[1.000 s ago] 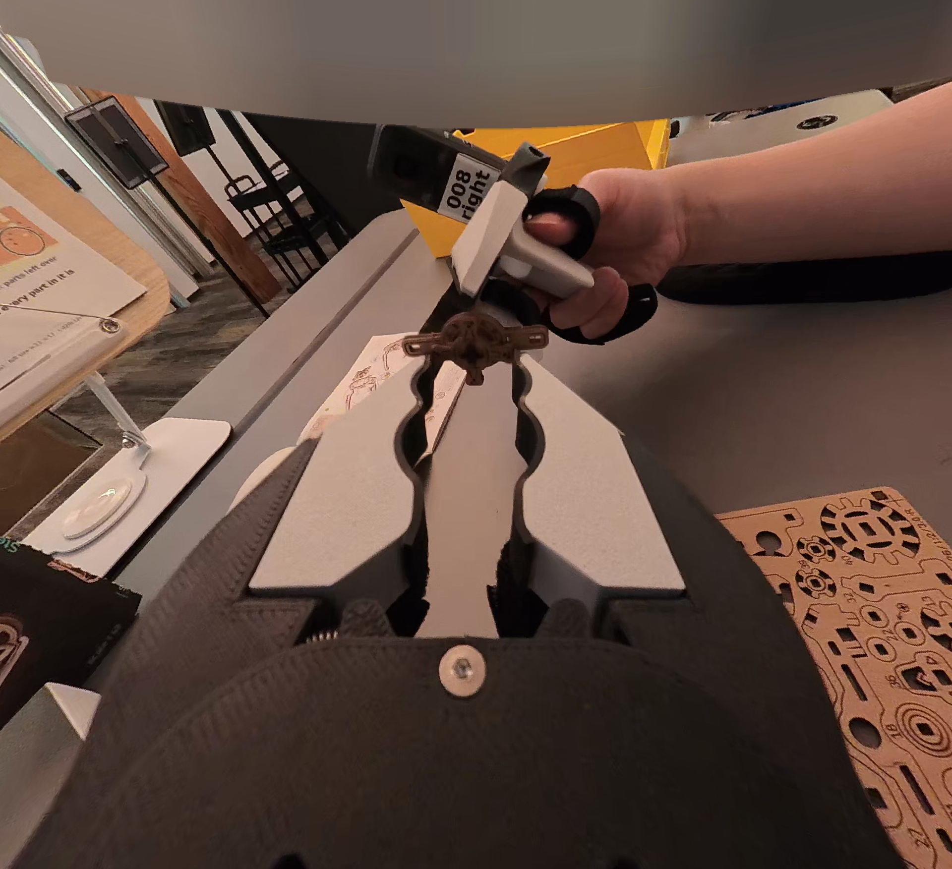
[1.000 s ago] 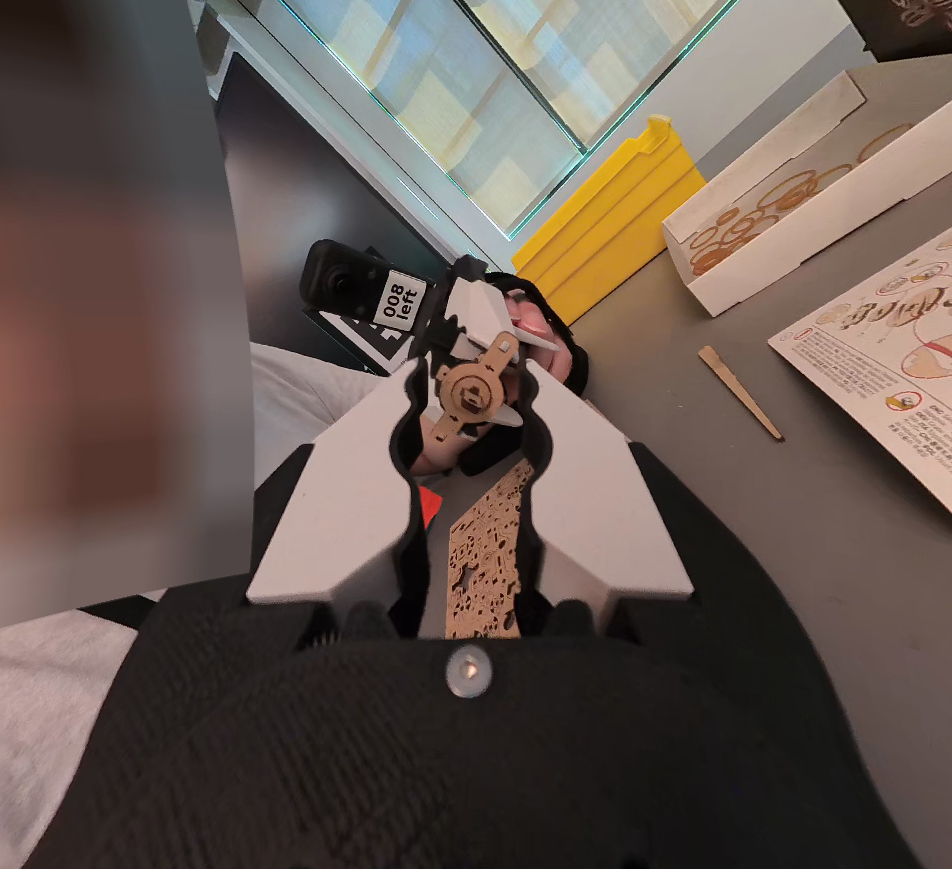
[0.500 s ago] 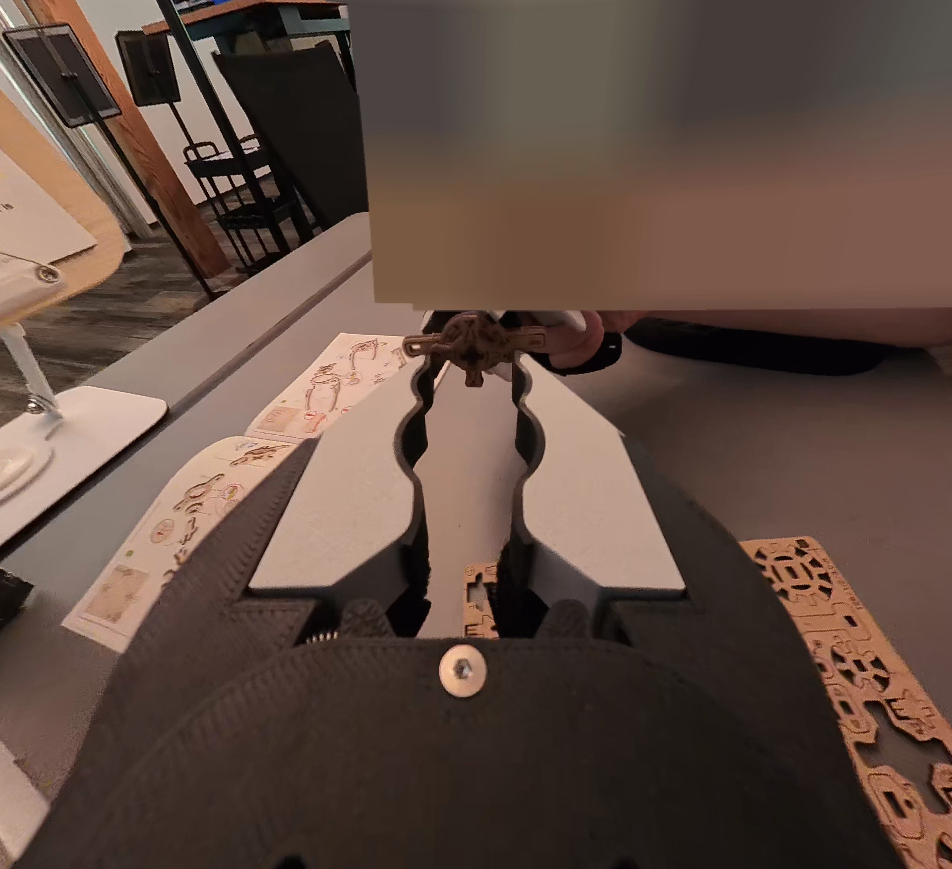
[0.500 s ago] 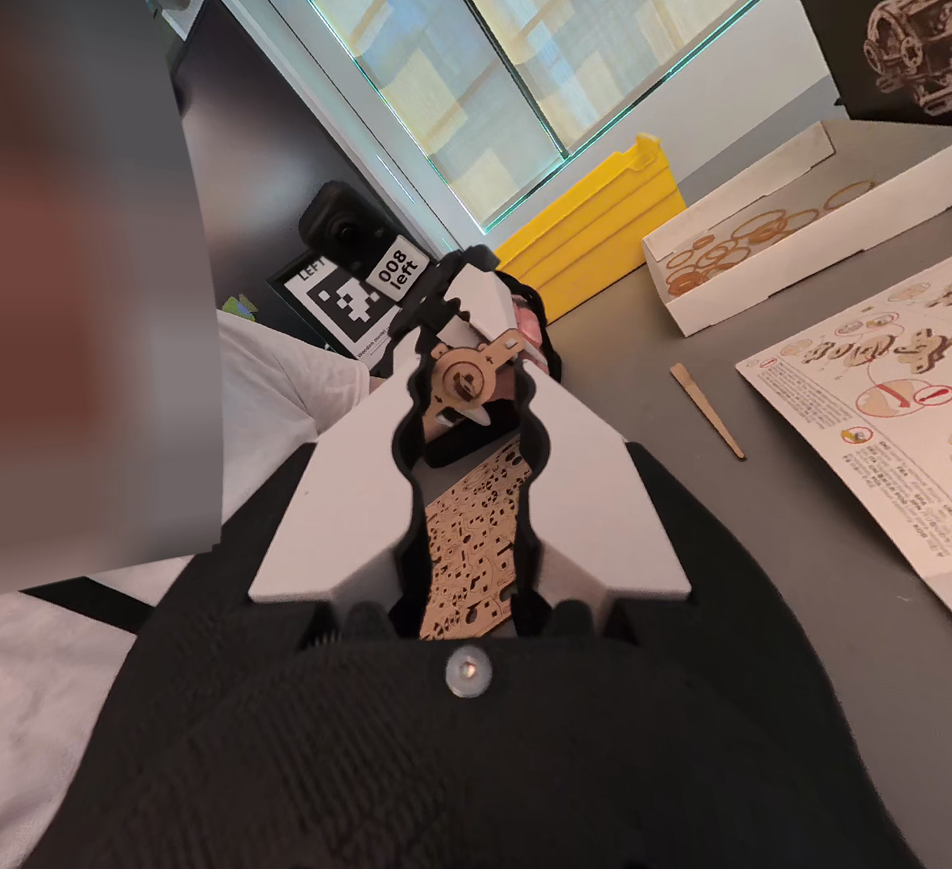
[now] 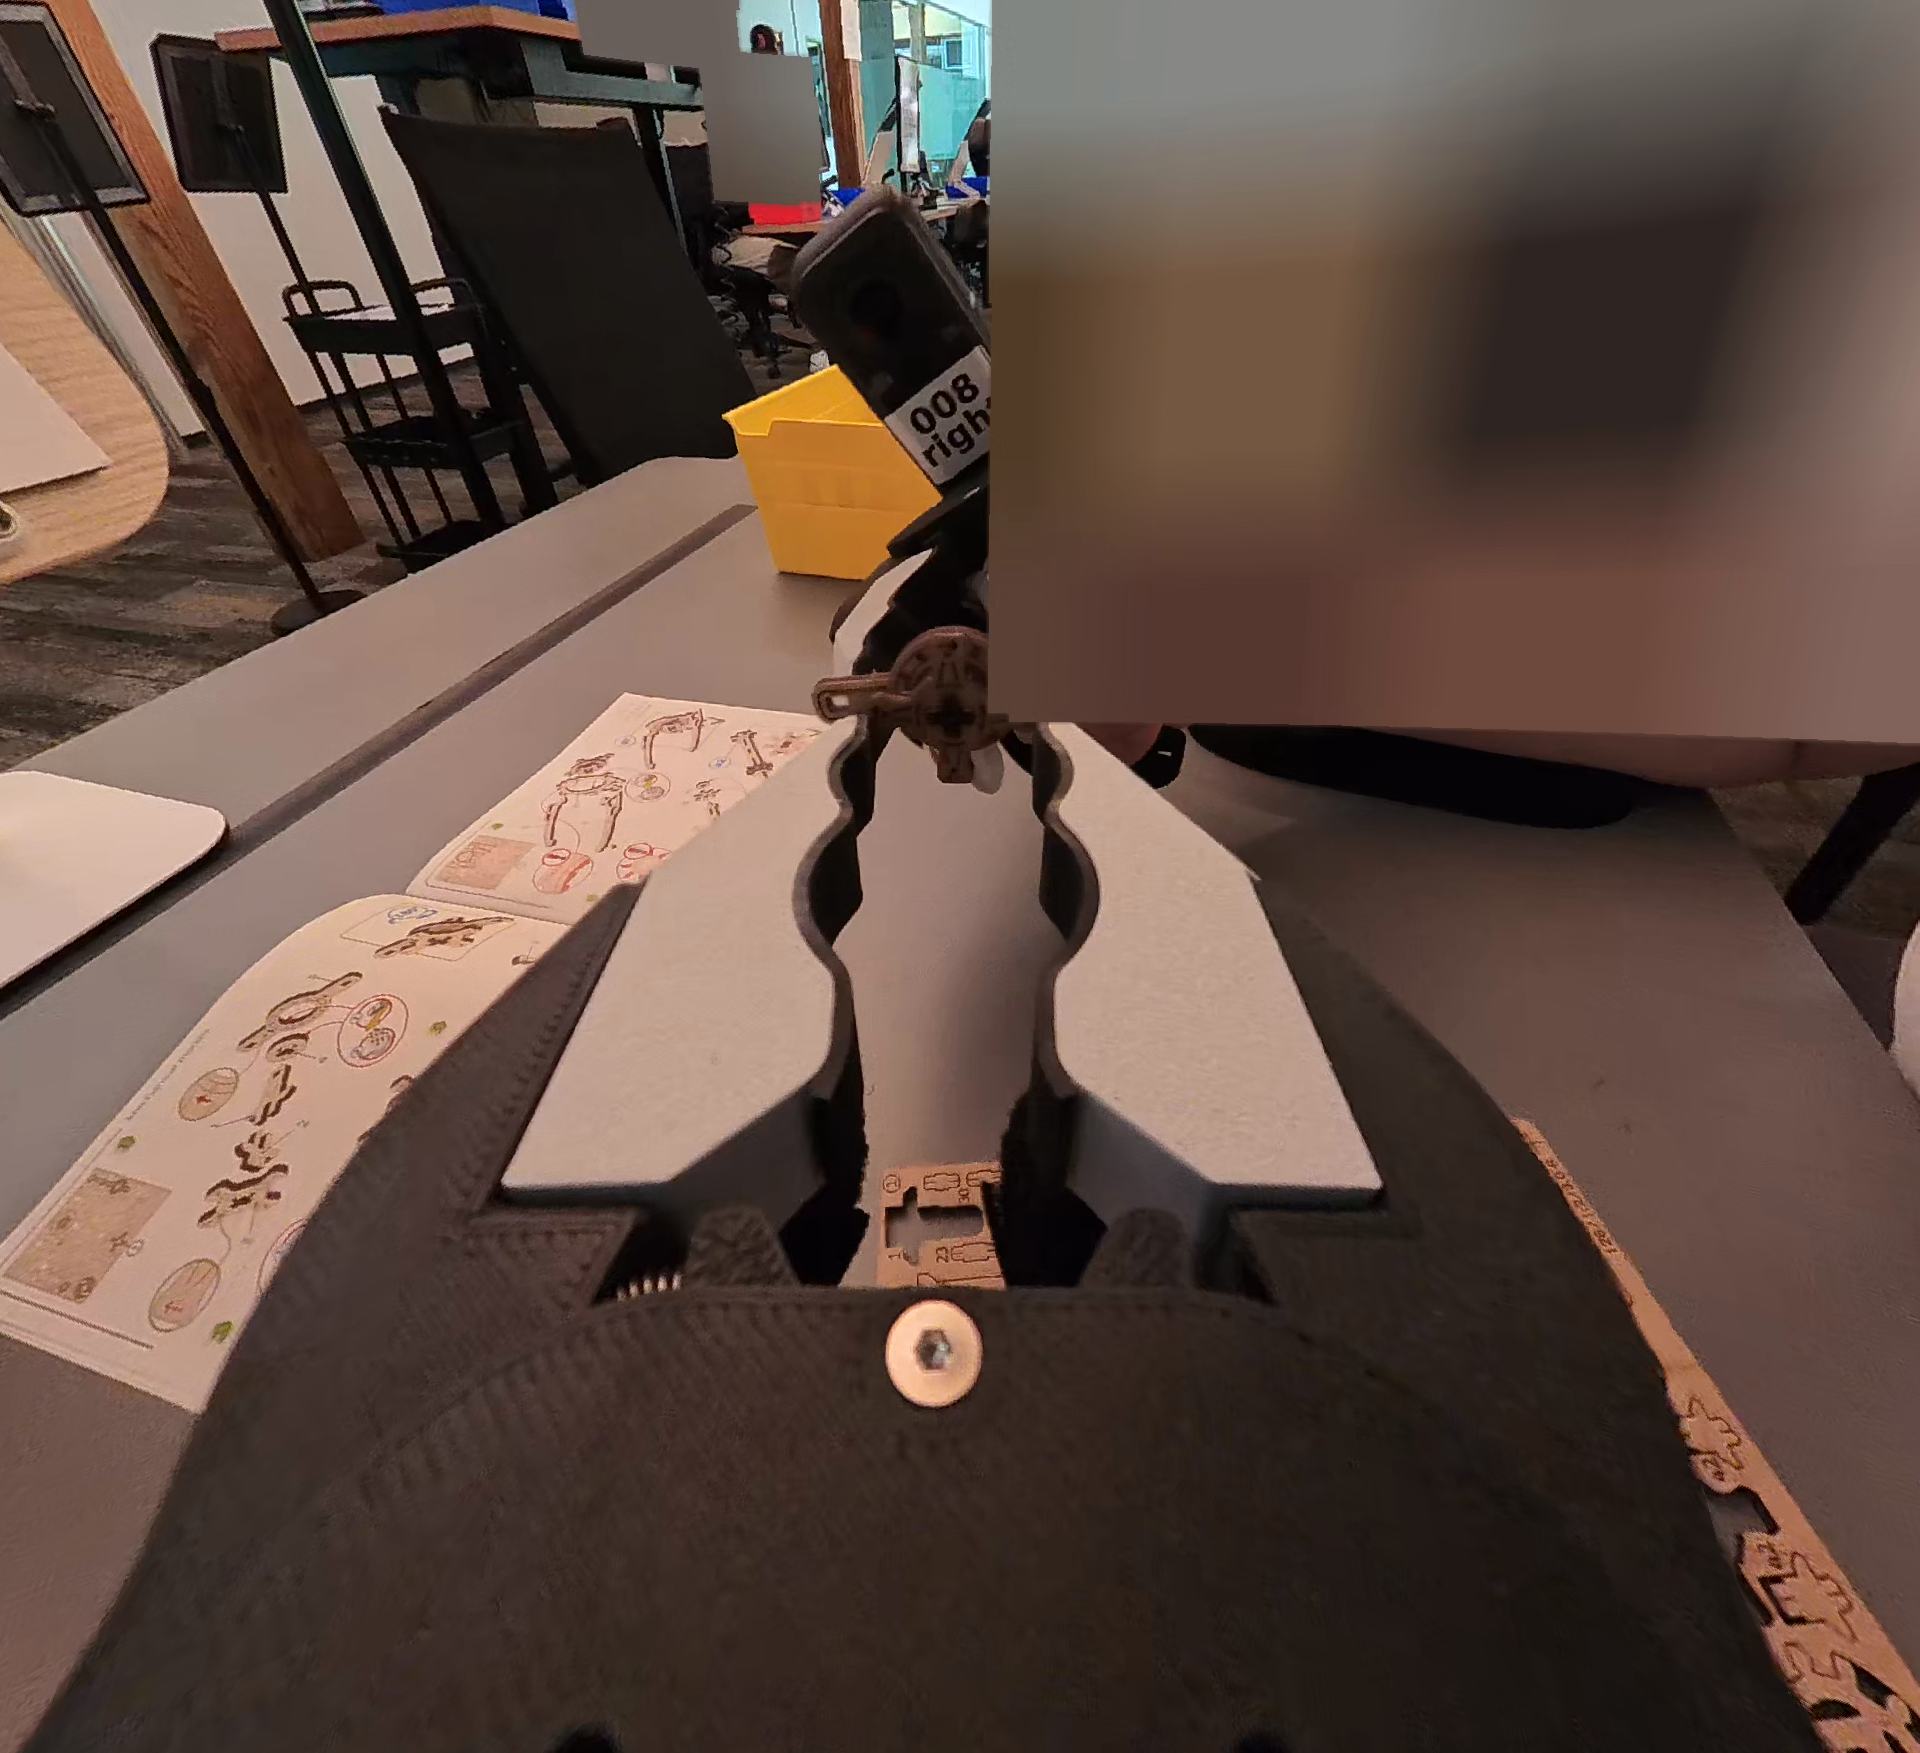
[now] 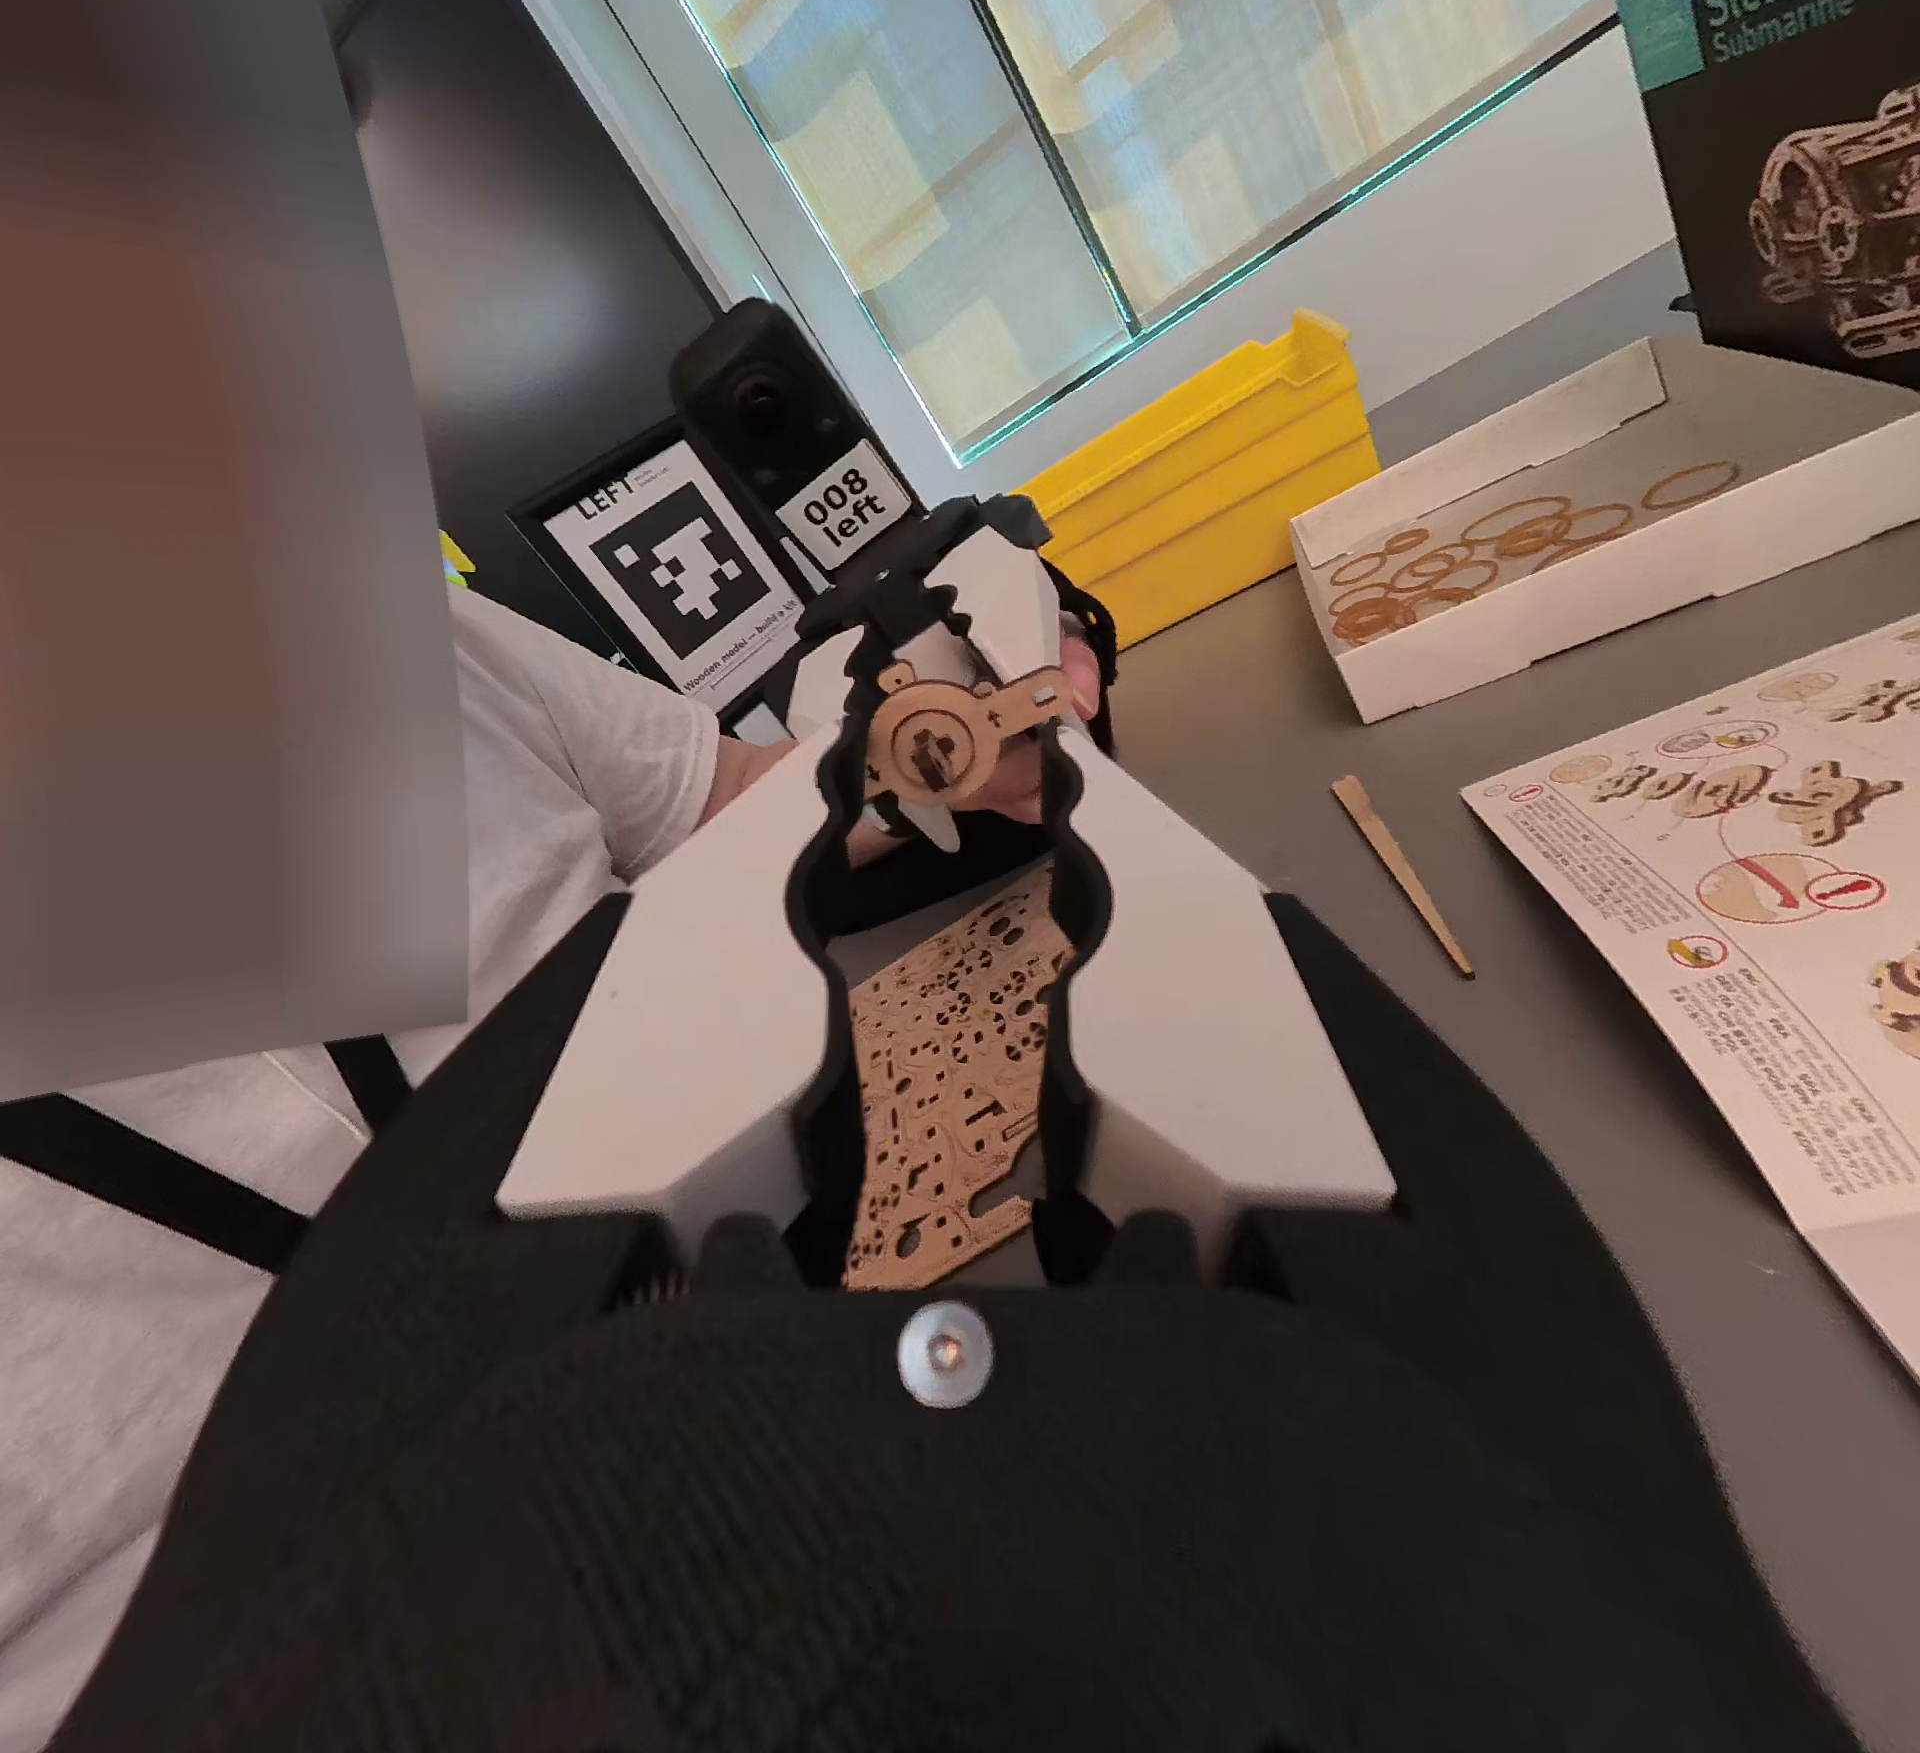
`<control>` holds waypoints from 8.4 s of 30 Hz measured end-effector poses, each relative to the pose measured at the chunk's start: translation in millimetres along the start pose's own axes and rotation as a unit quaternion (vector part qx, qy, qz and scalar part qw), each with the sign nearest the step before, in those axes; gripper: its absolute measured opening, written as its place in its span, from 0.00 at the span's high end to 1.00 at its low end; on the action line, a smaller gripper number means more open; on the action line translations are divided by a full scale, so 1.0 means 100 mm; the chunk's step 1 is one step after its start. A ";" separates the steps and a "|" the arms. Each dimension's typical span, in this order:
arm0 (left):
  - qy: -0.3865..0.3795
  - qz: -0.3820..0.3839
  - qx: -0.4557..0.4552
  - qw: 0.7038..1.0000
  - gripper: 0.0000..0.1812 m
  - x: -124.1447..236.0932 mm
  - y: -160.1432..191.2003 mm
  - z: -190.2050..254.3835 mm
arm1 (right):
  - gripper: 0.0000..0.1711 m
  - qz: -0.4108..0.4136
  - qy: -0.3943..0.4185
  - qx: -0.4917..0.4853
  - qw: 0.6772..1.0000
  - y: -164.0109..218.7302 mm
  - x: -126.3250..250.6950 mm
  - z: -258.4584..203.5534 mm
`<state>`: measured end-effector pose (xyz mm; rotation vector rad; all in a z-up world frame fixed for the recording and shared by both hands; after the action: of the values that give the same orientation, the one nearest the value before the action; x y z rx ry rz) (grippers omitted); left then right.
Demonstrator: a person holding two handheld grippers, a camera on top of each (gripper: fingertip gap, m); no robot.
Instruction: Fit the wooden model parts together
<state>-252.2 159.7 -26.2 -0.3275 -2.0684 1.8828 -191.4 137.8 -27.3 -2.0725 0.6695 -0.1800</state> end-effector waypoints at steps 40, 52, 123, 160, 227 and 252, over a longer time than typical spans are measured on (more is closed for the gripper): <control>0.017 0.030 0.036 0.999 0.85 0.05 -0.08 -0.02 | 0.77 0.008 0.031 0.106 0.994 -0.08 -0.01 -0.13; -0.010 0.009 -0.012 1.000 0.85 0.05 -0.05 -0.04 | 0.72 0.046 0.028 0.038 0.998 -0.17 0.09 -0.05; -0.030 -0.036 -0.037 0.998 0.85 0.00 0.09 -0.07 | 0.84 0.013 0.007 -0.060 0.998 -0.02 0.03 0.05; 0.073 -0.241 -0.065 0.966 0.91 -0.11 0.75 0.17 | 0.95 -0.359 0.141 0.153 0.910 0.78 0.38 0.28; 0.098 -0.101 -0.170 0.975 0.99 0.05 0.33 0.27 | 0.94 -0.185 -0.057 -0.311 0.931 0.49 0.29 0.04; 0.060 0.014 0.352 0.934 1.00 0.18 0.21 -0.45 | 0.70 -0.089 0.195 0.357 0.909 0.04 0.03 -0.03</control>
<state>-252.1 209.7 -42.6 -0.2757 -1.1945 2.3888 -191.6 132.8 -29.3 -1.3831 0.5343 -0.8351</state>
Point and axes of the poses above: each gripper's, where its closed fingertips meet, x back along the fingers, y out of its underside, z = x × y across the jaws, the point moved 4 cm from there along x, back along the fingers, and after that the axes turned 2 degrees about -x, right-handed, at the moved point
